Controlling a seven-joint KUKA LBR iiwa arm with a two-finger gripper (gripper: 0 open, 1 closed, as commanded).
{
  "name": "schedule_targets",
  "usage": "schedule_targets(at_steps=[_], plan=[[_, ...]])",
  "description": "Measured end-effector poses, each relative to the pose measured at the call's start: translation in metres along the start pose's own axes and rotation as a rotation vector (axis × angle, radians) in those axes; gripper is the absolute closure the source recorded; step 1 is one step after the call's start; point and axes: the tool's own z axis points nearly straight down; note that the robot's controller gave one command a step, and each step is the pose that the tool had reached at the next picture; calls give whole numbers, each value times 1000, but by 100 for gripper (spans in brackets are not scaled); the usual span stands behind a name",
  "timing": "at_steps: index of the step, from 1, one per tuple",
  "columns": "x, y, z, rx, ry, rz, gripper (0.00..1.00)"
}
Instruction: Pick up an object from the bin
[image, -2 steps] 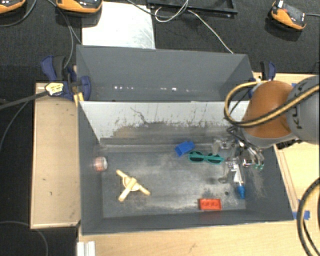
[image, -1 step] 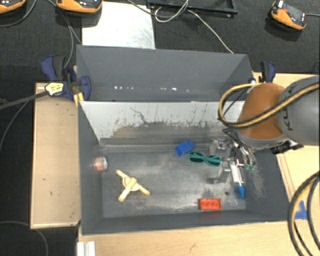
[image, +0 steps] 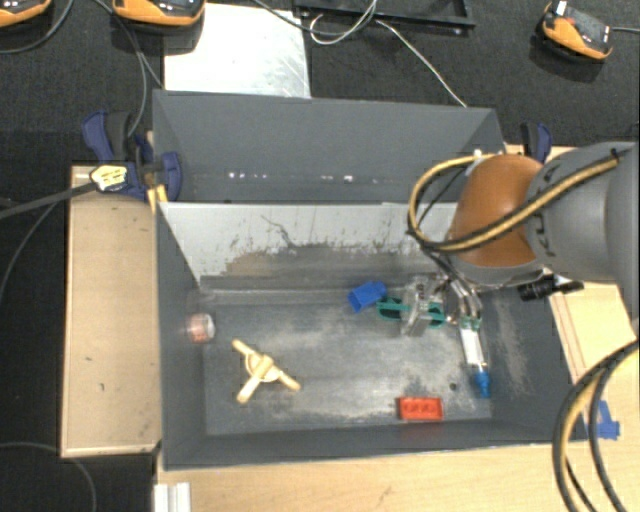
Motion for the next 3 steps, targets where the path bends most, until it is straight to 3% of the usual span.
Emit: schedule_targets(at_steps=[1, 2, 3], plan=[[0, 0, 0, 0, 0, -2, 100], [0, 15, -11, -1, -8, 36, 100], [8, 8, -106, 0, 1, 5, 100]])
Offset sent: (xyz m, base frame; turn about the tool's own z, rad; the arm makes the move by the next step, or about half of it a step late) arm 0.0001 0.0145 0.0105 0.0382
